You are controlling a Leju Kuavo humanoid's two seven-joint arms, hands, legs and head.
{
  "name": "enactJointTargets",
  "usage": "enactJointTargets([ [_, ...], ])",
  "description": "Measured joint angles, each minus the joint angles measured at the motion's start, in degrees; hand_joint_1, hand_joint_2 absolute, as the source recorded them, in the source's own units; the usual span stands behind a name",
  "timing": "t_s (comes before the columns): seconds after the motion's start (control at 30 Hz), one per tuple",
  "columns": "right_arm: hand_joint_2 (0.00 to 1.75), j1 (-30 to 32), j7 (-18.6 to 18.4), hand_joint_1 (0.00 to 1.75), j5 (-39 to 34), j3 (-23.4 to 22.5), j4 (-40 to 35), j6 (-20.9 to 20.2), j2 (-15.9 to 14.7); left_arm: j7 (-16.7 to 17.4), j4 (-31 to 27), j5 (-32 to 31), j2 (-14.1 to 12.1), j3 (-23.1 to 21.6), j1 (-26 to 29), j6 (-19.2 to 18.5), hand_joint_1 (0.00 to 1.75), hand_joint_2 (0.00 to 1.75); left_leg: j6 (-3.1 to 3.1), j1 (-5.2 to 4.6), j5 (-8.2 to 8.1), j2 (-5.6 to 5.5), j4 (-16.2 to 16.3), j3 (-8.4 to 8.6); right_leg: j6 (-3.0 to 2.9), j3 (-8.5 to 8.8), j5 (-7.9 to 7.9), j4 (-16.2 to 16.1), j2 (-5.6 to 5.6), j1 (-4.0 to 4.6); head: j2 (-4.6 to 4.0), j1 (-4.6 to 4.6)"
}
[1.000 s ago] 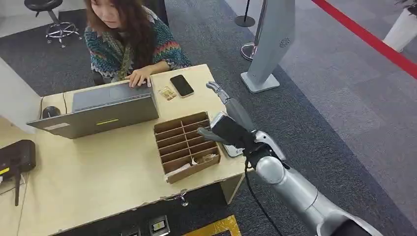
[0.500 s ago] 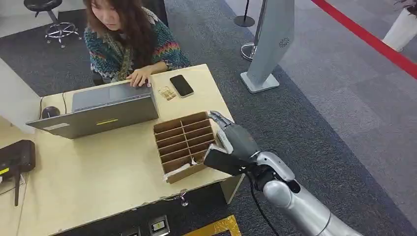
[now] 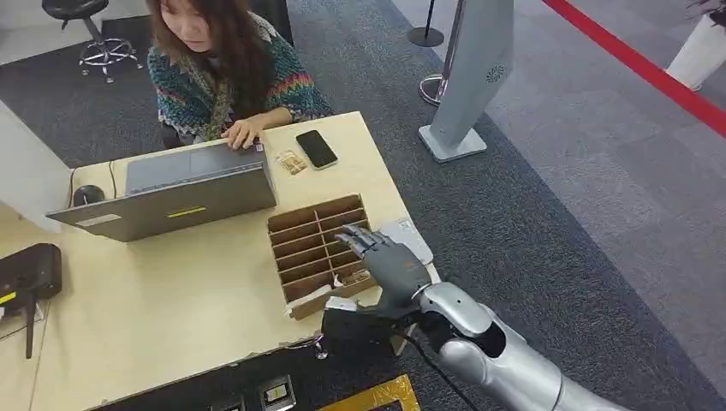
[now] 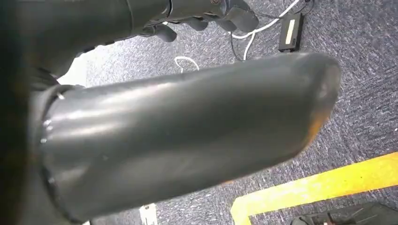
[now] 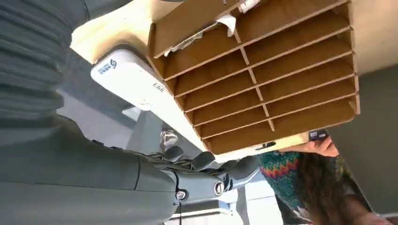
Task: Pass the card to the sensor for recognition and then transmit it.
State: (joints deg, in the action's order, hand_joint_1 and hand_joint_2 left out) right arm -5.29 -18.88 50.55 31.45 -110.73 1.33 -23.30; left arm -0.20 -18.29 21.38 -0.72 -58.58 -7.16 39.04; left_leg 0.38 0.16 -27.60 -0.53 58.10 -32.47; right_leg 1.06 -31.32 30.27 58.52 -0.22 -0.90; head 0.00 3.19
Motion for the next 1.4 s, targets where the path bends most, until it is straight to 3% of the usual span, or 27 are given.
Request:
enactJointTargets([
  [0.23,1.75,-0.98,-2.03,0.00,4.09,3.22,1.64,0.11,-0.11,0.00,0.00,0.53,-0.04,0.00,0.09,0.00,0.00,0.00,0.00,0.00,0.00,0.00,0.00,-0.01,0.00,0.00,0.00,0.00,-0.01,0.00,0.00,0.00],
  [0.47,1.75,-1.83,-6.71,0.00,8.57,4.53,3.26,0.63,-0.44,-0.02,0.00,1.70,-0.07,0.00,0.56,0.11,0.00,0.00,0.00,0.00,0.00,0.00,0.00,-0.01,0.00,-0.01,0.00,0.00,-0.01,0.00,0.00,0.00],
  [0.73,1.75,-1.88,-9.40,0.00,7.94,5.23,5.40,1.31,-0.44,-0.07,0.00,1.88,-0.07,0.00,0.63,-0.04,0.00,0.00,0.00,0.00,0.00,0.00,0.00,0.00,0.00,-0.01,0.00,0.00,-0.01,0.00,0.00,0.00],
  [1.4,1.75,-2.21,-9.09,0.00,6.67,5.77,9.03,1.84,-0.31,0.00,0.00,1.55,-0.09,-0.11,0.54,-1.18,0.00,0.00,0.00,0.00,0.00,0.00,0.00,0.00,0.00,-0.01,0.00,0.00,-0.01,0.00,0.00,0.00],
])
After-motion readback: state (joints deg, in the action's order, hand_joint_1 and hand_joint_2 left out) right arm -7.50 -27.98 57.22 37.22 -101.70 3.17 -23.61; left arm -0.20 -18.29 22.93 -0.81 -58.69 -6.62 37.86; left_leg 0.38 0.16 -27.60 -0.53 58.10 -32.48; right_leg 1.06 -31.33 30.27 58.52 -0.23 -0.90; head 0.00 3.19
